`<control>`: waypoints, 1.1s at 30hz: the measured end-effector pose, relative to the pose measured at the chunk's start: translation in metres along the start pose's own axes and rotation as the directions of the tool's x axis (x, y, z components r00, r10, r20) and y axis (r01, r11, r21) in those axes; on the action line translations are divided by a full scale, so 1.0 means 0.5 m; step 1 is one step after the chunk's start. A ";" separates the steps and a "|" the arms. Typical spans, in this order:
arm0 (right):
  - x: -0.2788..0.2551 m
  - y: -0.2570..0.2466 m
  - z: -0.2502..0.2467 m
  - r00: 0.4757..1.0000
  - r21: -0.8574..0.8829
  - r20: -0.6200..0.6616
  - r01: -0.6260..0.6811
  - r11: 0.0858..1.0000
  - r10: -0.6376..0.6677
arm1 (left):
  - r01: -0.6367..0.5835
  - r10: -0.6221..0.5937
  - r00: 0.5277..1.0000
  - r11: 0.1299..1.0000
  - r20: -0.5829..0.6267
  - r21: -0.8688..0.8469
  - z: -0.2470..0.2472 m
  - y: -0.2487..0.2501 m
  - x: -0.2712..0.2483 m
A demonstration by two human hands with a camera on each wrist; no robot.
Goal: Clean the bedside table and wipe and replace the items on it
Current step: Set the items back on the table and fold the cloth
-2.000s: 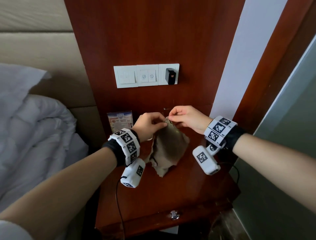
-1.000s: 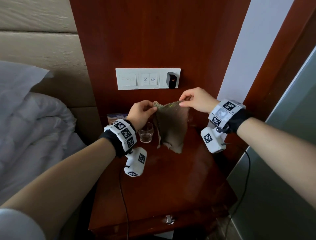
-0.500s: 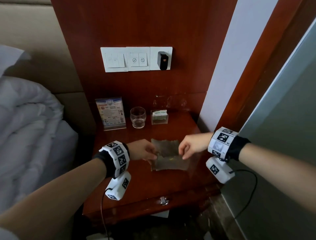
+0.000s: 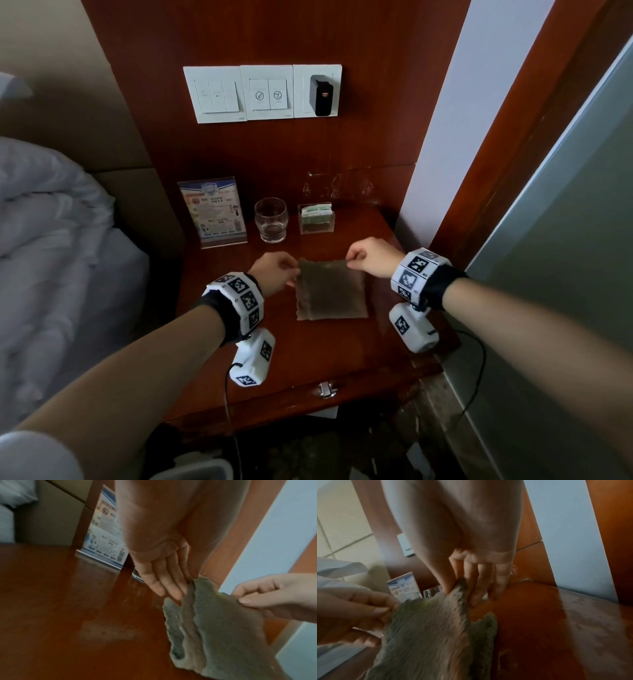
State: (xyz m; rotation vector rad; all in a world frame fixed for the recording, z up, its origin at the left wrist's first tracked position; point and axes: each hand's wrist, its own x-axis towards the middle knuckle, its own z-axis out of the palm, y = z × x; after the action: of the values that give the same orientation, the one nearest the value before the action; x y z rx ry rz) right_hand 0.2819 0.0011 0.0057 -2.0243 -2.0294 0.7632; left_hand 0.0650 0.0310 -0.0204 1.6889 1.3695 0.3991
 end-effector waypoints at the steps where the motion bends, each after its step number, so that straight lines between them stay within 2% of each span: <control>1: 0.007 0.000 0.006 0.999 0.016 -0.040 -0.026 1.000 0.027 | 0.029 -0.030 0.998 0.999 -0.051 -0.030 0.005 -0.004 0.009; 4: 0.020 0.003 0.030 0.991 -0.026 -0.067 -0.119 0.993 0.117 | 0.129 -0.129 0.985 0.992 -0.113 -0.003 0.019 -0.012 0.018; 7: 0.019 0.002 0.041 0.978 -0.107 -0.053 -0.206 0.973 0.201 | 0.229 -0.229 0.973 0.973 -0.029 0.023 0.037 -0.012 0.013; 11: 0.012 0.001 0.052 0.921 -0.074 0.038 -0.385 0.920 0.389 | 0.337 -0.332 0.942 0.930 0.058 -0.147 0.056 -0.008 0.012; 13: 0.008 0.000 0.064 0.901 -0.041 0.074 -0.425 0.904 0.427 | 0.374 -0.366 0.927 0.906 0.078 -0.198 0.056 -0.003 0.008; 19: -0.010 -0.011 0.088 0.897 -0.143 0.031 -0.432 0.890 0.441 | 0.355 -0.355 0.934 0.935 0.036 0.018 0.073 -0.010 -0.004; 24: -0.035 -0.012 0.109 0.909 -0.186 0.038 -0.401 0.897 0.414 | 0.305 -0.307 0.951 0.913 -0.035 0.270 0.084 -0.020 -0.038; 29: -0.067 -0.028 0.141 0.930 -0.191 0.031 -0.355 0.915 0.367 | 0.326 -0.328 0.944 0.919 -0.027 0.220 0.081 -0.039 -0.083; 33: -0.101 -0.050 0.167 0.954 -0.212 0.034 -0.285 0.935 0.298 | 0.346 -0.340 0.938 0.923 -0.066 0.168 0.087 -0.067 -0.142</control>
State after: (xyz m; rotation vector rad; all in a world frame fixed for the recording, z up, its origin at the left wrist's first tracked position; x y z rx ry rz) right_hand 0.2237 -0.0656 -0.0424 -2.4895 -1.9347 0.7018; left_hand 0.0517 -0.0522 -0.0510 1.5438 1.7336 0.1076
